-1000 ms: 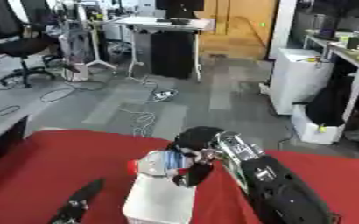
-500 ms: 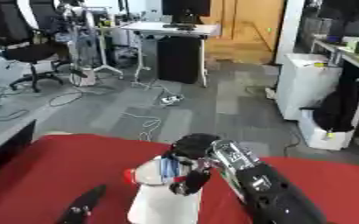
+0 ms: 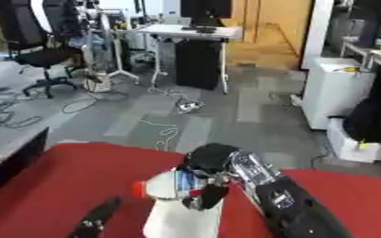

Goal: Pick up objects on the table and place them in the box.

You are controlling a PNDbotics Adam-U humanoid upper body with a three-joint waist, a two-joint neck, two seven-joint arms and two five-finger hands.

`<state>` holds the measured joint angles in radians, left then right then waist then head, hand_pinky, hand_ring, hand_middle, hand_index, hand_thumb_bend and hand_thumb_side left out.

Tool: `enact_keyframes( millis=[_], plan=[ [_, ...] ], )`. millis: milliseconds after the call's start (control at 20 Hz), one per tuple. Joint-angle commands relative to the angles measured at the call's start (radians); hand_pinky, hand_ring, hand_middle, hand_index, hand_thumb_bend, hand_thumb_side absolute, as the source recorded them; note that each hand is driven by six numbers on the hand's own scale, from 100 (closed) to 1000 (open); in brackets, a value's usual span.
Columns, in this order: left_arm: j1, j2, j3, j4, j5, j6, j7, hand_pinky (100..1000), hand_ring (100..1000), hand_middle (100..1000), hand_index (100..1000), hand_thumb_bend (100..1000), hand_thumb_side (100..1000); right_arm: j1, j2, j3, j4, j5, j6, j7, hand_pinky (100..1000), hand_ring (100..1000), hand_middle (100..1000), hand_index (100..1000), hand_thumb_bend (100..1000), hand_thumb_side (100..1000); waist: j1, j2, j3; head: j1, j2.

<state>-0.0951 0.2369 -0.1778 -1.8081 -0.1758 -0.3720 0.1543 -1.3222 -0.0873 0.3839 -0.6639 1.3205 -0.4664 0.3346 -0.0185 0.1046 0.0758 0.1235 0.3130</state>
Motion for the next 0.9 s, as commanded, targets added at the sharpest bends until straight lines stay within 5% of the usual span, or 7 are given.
enact_keyframes(
  millis=[50, 250, 900],
  plan=[
    [-0.007, 0.006, 0.003, -0.017, 0.001, -0.001, -0.001, 1000, 978, 916, 970, 584, 866, -0.027, -0.014, -0.006, -0.013, 0.021, -0.01, 0.003, 840, 976, 1000, 1000, 140, 804, 0.009, -0.013, 0.001, 0.004, -0.011],
    [-0.005, 0.005, 0.003, -0.016, 0.0, -0.001, 0.0, 1000, 978, 916, 970, 584, 866, -0.025, -0.013, -0.01, -0.001, 0.037, -0.029, 0.052, 983, 1000, 1000, 1000, 150, 843, 0.014, -0.014, 0.0, 0.004, -0.009],
    [0.003, 0.004, 0.006, -0.016, -0.003, 0.0, 0.002, 1000, 978, 915, 971, 585, 867, -0.022, -0.02, -0.013, -0.008, 0.033, -0.035, 0.109, 1000, 1000, 1000, 1000, 155, 838, 0.028, -0.015, -0.004, 0.0, -0.001]
  ],
)
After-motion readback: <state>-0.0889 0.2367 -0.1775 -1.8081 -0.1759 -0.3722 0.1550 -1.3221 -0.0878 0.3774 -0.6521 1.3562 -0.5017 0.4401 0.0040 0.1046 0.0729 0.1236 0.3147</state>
